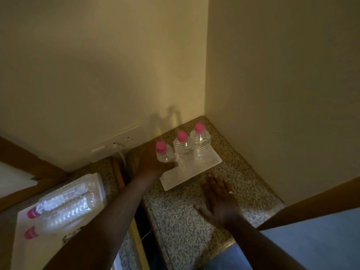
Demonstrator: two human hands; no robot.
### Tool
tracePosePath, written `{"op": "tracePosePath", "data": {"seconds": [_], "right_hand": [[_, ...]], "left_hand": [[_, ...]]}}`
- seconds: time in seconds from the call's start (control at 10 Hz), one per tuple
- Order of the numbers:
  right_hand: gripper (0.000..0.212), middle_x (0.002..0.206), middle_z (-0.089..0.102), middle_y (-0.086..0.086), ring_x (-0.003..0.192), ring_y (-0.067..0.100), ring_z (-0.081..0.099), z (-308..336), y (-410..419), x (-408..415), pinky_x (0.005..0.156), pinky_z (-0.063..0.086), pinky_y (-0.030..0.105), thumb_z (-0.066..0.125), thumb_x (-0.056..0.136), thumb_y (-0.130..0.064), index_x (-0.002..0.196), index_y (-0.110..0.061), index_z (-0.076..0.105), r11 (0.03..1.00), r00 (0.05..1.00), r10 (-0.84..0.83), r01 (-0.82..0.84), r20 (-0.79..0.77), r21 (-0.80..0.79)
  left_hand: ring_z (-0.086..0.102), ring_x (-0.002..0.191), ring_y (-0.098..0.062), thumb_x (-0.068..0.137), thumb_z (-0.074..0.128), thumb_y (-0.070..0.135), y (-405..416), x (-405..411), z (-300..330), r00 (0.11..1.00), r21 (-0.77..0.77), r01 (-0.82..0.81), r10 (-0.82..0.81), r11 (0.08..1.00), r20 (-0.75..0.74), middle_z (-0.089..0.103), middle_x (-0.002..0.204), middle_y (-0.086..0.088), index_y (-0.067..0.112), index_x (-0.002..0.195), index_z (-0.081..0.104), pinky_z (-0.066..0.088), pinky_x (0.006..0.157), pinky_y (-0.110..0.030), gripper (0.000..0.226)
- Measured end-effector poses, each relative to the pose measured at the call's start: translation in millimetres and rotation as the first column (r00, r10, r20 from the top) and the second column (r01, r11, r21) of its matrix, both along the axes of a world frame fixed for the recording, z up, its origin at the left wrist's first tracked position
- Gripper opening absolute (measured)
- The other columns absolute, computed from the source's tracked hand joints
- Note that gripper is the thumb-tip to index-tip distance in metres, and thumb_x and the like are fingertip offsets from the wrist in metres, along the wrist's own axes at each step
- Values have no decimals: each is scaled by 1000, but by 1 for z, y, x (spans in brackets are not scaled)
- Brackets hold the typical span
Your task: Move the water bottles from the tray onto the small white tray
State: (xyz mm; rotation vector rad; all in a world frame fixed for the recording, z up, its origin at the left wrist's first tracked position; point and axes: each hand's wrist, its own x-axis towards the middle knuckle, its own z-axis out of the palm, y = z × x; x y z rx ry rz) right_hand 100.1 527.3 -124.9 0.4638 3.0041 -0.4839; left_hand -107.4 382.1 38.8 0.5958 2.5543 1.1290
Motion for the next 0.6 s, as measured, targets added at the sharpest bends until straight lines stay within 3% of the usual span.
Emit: {"op": "tracePosePath", "data": {"seconds": [0.2, 0.4, 0.6], "right_hand": [[89, 163, 0, 6, 150, 25, -8, 2, 0, -1, 119, -9, 48, 22, 87, -83, 154, -26, 13, 1000, 1000, -7, 6, 8, 23], [91, 163, -5, 6, 149, 24, -14, 6, 1, -2, 119, -8, 49, 18, 86, -84, 155, -25, 10, 999, 998, -5, 3, 58, 40], [95, 163, -11, 7, 148, 24, -17, 7, 0, -3, 119, -9, 50, 14, 83, -87, 155, -26, 4, 1000, 995, 5, -8, 95, 24]], "left_hand": [[56, 105, -12, 56, 93, 32, 5, -7, -9, 999, -27, 23, -22, 999, 38, 63, 121, -2, 14, 127, 57, 36, 64, -2, 81], [44, 99, -8, 52, 95, 28, 2, -3, -7, 999, -10, 37, -37, 999, -17, 50, 107, 6, 12, 123, 56, 30, 62, 0, 83], [59, 100, -4, 47, 97, 26, -22, 4, -2, 995, 108, 97, -98, 989, 11, 63, 108, 9, 24, 118, 61, 39, 70, 1, 79]]}}
